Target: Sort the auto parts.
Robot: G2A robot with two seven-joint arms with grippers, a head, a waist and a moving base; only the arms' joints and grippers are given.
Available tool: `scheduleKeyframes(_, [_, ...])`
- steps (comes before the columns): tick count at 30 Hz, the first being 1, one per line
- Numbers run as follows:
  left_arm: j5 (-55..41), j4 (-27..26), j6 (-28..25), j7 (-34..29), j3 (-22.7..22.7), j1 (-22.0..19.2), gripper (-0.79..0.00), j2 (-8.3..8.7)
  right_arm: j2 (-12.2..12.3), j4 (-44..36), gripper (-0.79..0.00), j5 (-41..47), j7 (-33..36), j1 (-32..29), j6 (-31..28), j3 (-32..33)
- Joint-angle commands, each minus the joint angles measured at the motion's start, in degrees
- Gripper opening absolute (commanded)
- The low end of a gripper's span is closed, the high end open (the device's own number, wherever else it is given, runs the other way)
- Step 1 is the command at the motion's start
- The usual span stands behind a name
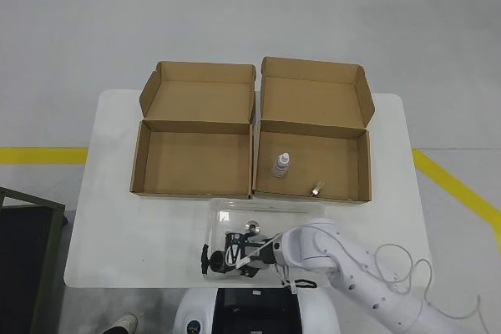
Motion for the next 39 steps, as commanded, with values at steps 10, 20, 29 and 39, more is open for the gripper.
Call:
scheduleKeyframes(10, [0.0,0.0,0.0,0.0,0.0,0.0,0.000,0.00,-1.8,3.8,-0.428,0.2,-1.1,2.7,0.9,-3.2])
scheduleKeyframes(20, [0.0,0.0,0.0,0.0,0.0,0.0,0.000,0.00,-2.2,3.9,-0.785,0.8,-1.6,3.7,0.5,-3.0])
scheduleKeyframes(29, [0.0,0.0,0.0,0.0,0.0,0.0,0.000,0.00,-1.0,0.7,-0.785,0.8,-2.8,1.4,-0.5,0.7])
scheduleKeyframes(39, [0.0,0.0,0.0,0.0,0.0,0.0,0.000,0.00,0.1,-0.9,-0.785,0.3,-4.3,-0.7,-1.0,3.8])
